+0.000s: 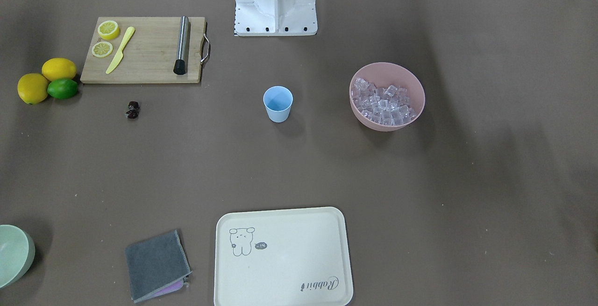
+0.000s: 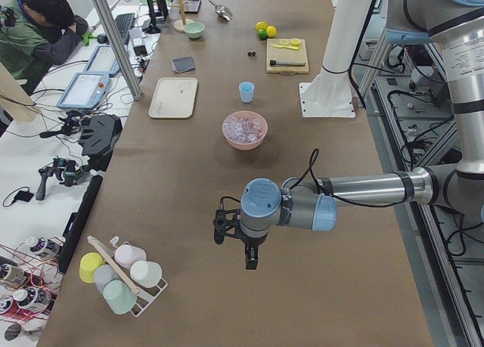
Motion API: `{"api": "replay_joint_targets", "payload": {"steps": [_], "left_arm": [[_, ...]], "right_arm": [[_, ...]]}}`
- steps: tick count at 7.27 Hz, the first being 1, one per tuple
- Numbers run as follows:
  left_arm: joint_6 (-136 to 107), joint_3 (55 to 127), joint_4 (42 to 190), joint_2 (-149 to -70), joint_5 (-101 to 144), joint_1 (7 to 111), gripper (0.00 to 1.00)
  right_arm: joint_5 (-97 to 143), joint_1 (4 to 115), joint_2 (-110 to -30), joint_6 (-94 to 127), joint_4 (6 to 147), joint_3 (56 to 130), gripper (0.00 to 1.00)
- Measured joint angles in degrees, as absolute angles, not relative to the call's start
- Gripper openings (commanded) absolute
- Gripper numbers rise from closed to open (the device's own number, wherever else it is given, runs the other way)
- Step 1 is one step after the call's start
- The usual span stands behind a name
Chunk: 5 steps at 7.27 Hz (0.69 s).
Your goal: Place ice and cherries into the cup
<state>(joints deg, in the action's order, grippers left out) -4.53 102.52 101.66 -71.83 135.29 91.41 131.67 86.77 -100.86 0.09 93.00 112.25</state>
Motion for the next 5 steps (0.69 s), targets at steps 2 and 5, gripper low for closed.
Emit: {"api": "replay_joint_targets", "payload": {"steps": [2, 5], "left_arm": [[-4.5, 102.7, 101.7, -72.8, 135.6, 91.4, 0.98], [-4.3, 103.1, 103.4, -75.2, 135.5, 91.4, 0.98]], "right_arm": [[131.5, 87.1, -98.9, 0.4, 93.0, 112.5, 1.00], [132.2, 88.1, -96.7, 2.3, 93.1, 111.8, 1.00]]}}
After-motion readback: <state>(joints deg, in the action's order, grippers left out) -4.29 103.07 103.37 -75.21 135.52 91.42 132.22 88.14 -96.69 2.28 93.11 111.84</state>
